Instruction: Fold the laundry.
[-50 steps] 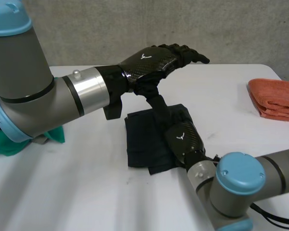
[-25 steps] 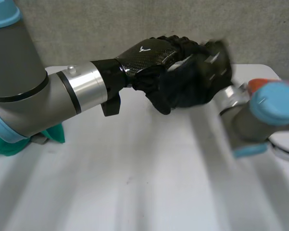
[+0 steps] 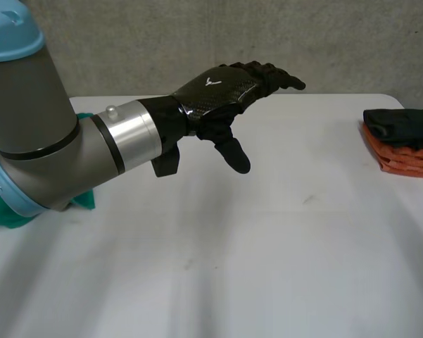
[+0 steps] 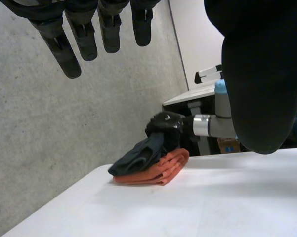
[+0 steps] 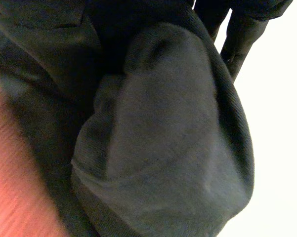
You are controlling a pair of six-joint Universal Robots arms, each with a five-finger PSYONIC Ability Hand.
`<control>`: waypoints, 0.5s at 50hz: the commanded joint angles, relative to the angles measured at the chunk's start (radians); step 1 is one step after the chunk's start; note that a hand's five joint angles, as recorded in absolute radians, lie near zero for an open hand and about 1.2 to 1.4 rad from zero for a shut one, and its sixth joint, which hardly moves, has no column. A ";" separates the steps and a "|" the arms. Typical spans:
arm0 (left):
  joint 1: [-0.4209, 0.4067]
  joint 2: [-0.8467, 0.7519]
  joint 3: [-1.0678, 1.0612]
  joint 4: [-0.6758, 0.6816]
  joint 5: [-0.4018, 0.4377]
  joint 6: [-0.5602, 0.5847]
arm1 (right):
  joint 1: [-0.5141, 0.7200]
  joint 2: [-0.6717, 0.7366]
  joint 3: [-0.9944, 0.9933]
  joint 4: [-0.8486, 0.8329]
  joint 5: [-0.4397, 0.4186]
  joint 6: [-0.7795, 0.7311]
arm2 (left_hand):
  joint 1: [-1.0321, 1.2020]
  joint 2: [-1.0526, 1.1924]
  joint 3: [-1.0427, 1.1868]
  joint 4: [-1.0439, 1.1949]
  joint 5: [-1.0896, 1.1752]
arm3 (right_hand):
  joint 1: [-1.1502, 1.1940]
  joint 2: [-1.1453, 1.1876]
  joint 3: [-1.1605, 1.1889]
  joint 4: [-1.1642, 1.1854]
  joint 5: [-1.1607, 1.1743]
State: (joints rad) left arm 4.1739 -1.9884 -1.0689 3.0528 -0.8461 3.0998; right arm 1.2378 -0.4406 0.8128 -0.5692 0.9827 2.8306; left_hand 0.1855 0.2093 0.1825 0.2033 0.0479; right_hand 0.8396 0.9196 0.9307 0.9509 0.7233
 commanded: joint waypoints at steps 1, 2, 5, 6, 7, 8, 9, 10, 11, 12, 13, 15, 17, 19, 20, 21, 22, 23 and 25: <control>-0.002 -0.016 0.004 0.001 -0.001 0.000 | -0.040 0.031 0.006 0.009 -0.078 -0.019 | 0.004 -0.019 0.008 -0.013 -0.032 | -0.665 -0.745 -0.756 -0.776 -0.723; -0.003 -0.016 0.006 0.001 -0.001 0.000 | -0.040 0.019 0.012 0.009 -0.073 -0.022 | 0.004 -0.019 0.008 -0.013 -0.032 | -0.665 -0.745 -0.756 -0.776 -0.723; -0.009 -0.015 0.007 0.001 -0.001 0.000 | -0.043 -0.078 0.048 0.018 -0.026 -0.023 | 0.004 -0.019 0.008 -0.013 -0.032 | -0.665 -0.745 -0.756 -0.776 -0.723; -0.012 -0.015 0.009 0.001 -0.001 0.000 | -0.043 -0.111 0.060 0.026 -0.009 -0.020 | 0.004 -0.019 0.008 -0.013 -0.032 | -0.665 -0.745 -0.756 -0.776 -0.723; -0.012 -0.015 0.009 0.001 -0.002 0.000 | -0.041 -0.147 0.072 0.040 0.010 -0.019 | 0.004 -0.019 0.008 -0.013 -0.032 | -0.665 -0.745 -0.756 -0.776 -0.723; -0.015 -0.013 0.009 0.001 -0.001 0.002 | -0.043 -0.218 0.101 0.086 0.045 -0.014 | 0.004 -0.019 0.008 -0.013 -0.032 | -0.665 -0.745 -0.756 -0.776 -0.723; -0.015 -0.012 0.009 0.001 -0.002 0.000 | -0.044 -0.255 0.117 0.118 0.057 -0.017 | 0.004 -0.019 0.008 -0.013 -0.032 | -0.665 -0.745 -0.756 -0.776 -0.723; -0.015 -0.010 0.007 0.001 -0.002 0.000 | -0.046 -0.291 0.129 0.155 0.065 -0.025 | 0.004 -0.019 0.008 -0.013 -0.032 | -0.665 -0.745 -0.756 -0.776 -0.723; -0.015 -0.007 0.006 0.001 -0.001 0.000 | -0.047 -0.324 0.140 0.190 0.076 -0.029 | 0.002 -0.022 0.005 -0.016 -0.035 | -0.665 -0.745 -0.756 -0.776 -0.723; -0.015 -0.004 0.004 0.001 -0.002 0.000 | -0.050 -0.384 0.147 0.257 0.106 -0.036 | 0.002 -0.022 0.005 -0.016 -0.035 | -0.665 -0.745 -0.756 -0.776 -0.723; -0.015 -0.004 0.003 0.001 -0.002 0.000 | -0.050 -0.406 0.143 0.291 0.123 -0.040 | 0.002 -0.022 0.005 -0.016 -0.035 | -0.665 -0.745 -0.756 -0.776 -0.723; -0.015 -0.003 0.003 0.001 -0.002 -0.003 | -0.050 -0.461 0.114 0.384 0.202 -0.057 | 0.002 -0.022 0.005 -0.016 -0.035 | -0.665 -0.745 -0.756 -0.776 -0.723; -0.015 -0.001 0.004 0.001 -0.011 -0.003 | -0.049 -0.487 0.095 0.439 0.285 -0.075 | 0.007 -0.016 0.010 -0.010 -0.030 | -0.665 -0.745 -0.756 -0.776 -0.723; -0.015 0.006 0.010 0.001 -0.031 -0.004 | -0.044 -0.535 0.069 0.498 0.417 -0.127 | 0.010 -0.013 0.013 -0.007 -0.027 | -0.665 -0.745 -0.756 -0.776 -0.723; -0.011 0.020 0.018 0.003 -0.068 -0.004 | -0.041 -0.550 0.062 0.508 0.453 -0.147 | 0.010 -0.013 0.013 -0.007 -0.027 | -0.665 -0.745 -0.756 -0.776 -0.723; -0.008 0.028 0.023 0.004 -0.092 -0.004 | -0.041 -0.569 0.054 0.505 0.486 -0.167 | 0.010 -0.013 0.013 -0.007 -0.027 | -0.665 -0.745 -0.756 -0.776 -0.723; -0.005 0.037 0.029 0.009 -0.122 -0.006 | -0.031 -0.578 0.048 0.496 0.511 -0.187 | 0.010 -0.013 0.013 -0.007 -0.027 | -0.665 -0.745 -0.756 -0.776 -0.723; -0.002 0.046 0.038 0.014 -0.157 -0.006 | -0.009 -0.613 0.057 0.462 0.527 -0.203 | 0.010 -0.013 0.013 -0.007 -0.027 | -0.665 -0.745 -0.756 -0.776 -0.723; 0.015 0.069 0.056 0.035 -0.293 -0.004 | 0.049 -0.644 0.077 0.413 0.510 -0.201 | 0.010 -0.013 0.013 -0.007 -0.027 | -0.665 -0.745 -0.756 -0.776 -0.723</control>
State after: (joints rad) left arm 4.1648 -1.9659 -1.0488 3.0596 -0.9289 3.0956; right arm 1.2050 -1.0019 0.8897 -0.0965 1.4064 2.6875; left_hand 0.1856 0.2094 0.1825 0.2033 0.0479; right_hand 0.2269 0.2159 0.2104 0.2153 0.0495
